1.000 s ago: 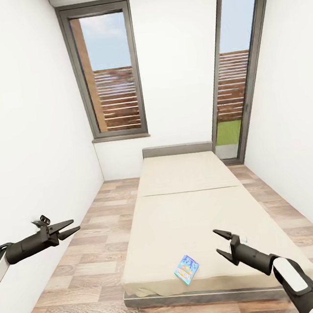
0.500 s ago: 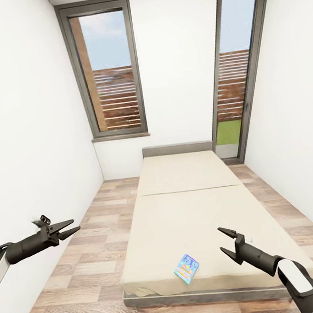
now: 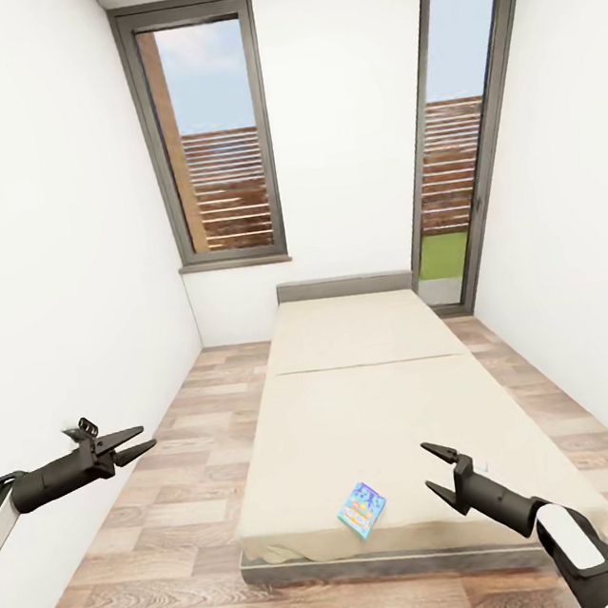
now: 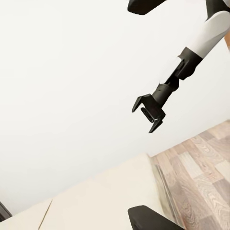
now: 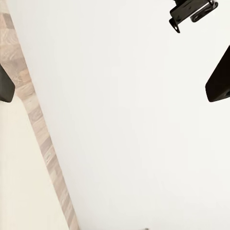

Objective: Put all the toys in the child's room - the three board games (two on the bed and one on the table), the two jigsaw puzzles on the table, and the tennis ball on the table - inside the toy box on the table in the child's room.

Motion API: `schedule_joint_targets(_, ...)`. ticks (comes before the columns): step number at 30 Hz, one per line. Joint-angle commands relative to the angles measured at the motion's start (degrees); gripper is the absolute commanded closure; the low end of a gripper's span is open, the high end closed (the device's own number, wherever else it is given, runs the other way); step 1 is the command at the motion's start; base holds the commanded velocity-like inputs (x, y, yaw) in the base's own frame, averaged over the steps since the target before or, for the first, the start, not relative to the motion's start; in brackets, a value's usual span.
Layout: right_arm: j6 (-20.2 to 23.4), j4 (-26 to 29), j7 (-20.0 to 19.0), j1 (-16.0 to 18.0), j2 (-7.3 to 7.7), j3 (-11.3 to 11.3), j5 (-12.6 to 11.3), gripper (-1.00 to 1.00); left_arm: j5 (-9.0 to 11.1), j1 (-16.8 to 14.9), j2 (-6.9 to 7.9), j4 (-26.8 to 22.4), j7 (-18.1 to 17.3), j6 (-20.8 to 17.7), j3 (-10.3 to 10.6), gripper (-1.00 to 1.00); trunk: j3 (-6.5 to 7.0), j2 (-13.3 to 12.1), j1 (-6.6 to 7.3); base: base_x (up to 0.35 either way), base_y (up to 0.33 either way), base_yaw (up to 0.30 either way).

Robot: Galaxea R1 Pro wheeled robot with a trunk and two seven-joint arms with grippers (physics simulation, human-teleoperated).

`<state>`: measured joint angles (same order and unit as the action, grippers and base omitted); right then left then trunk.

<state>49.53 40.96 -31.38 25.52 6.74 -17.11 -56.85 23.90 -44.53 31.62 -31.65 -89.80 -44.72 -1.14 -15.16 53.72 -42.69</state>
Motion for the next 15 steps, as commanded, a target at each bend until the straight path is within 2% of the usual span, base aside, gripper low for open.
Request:
schedule_joint_targets(1,0.3,0.0,-0.1,0.1,-0.04,-0.2,0.2,-1.00,0.1,0.0,0.02,0.0,-0.2,-0.6,0.1,-1.00,-0.26,0.5,-0.23,-0.047,0.008,0.000)
schedule_joint_targets(15,-1.5,-0.1,0.7,0.1,-0.28,0.4,0.6,-1.00,0.1,0.0,0.02,0.0,-0.2,-0.6,0.1,-1.00,-2.78,6.1,-3.30,-0.011,0.002,0.000)
